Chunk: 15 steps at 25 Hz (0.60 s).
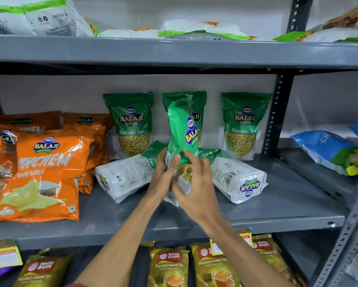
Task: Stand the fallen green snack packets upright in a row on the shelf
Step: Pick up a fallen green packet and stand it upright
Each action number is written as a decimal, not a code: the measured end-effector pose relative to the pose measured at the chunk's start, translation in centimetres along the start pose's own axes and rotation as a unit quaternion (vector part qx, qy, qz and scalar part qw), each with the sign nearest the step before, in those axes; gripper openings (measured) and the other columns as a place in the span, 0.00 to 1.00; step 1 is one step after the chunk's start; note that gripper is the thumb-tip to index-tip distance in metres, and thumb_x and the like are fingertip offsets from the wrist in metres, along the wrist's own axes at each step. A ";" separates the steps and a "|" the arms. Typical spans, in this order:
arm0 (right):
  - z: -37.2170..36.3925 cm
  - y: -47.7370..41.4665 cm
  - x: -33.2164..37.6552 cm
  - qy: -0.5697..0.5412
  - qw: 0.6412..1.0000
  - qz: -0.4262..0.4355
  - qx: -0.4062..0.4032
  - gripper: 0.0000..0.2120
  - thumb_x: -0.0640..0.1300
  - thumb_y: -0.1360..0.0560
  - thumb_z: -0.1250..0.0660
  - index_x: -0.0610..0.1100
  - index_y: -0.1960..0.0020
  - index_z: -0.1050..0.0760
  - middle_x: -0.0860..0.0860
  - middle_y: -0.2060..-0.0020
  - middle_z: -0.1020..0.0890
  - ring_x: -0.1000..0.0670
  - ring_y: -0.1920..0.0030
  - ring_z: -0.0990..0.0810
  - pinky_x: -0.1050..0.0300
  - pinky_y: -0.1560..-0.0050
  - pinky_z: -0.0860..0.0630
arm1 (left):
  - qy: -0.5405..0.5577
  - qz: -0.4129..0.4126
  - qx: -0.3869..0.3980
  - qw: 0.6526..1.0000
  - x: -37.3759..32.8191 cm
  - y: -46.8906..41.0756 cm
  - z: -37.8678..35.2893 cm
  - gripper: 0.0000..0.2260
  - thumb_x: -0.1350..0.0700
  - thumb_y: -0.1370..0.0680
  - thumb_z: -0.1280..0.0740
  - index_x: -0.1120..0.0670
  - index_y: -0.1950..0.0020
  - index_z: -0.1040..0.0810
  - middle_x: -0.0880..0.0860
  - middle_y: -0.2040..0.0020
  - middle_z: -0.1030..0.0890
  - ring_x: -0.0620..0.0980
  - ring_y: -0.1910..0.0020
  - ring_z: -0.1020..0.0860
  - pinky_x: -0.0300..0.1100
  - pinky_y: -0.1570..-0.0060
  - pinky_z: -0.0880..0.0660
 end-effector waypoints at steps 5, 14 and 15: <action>-1.8 0.3 1.0 0.020 0.996 0.017 0.083 0.38 0.53 0.28 0.31 0.50 0.21 0.40 0.47 0.38 0.33 0.46 0.36 0.30 0.52 0.32 0.30 | 0.075 0.030 0.029 0.996 0.0 -1.9 1.8 0.39 0.34 0.33 0.31 0.57 0.30 0.26 0.60 0.31 0.22 0.57 0.30 0.24 0.55 0.28 0.29; 0.9 -3.5 -2.2 -0.089 0.993 -0.059 -0.050 0.28 0.51 0.24 0.29 0.53 0.26 0.33 0.52 0.36 0.33 0.54 0.36 0.29 0.55 0.32 0.28 | 0.044 -0.028 -0.113 0.992 -0.3 -1.5 3.0 0.13 0.53 0.15 0.43 0.53 0.34 0.24 0.42 0.43 0.17 0.31 0.46 0.19 0.25 0.49 0.25; 1.6 -4.3 -3.0 -0.085 0.990 -0.100 -0.043 0.36 0.55 0.26 0.26 0.53 0.23 0.39 0.52 0.33 0.36 0.55 0.32 0.33 0.58 0.30 0.33 | 0.012 -0.058 -0.142 0.988 -0.1 -0.7 3.0 0.13 0.52 0.15 0.40 0.53 0.34 0.23 0.43 0.43 0.17 0.33 0.45 0.19 0.26 0.49 0.25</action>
Point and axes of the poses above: each hand's wrist, its own y-axis away from the middle knuckle, its own z-axis out of the back of the hand, x = y × z, the point moved 2 cm from there along -y, towards the middle knuckle
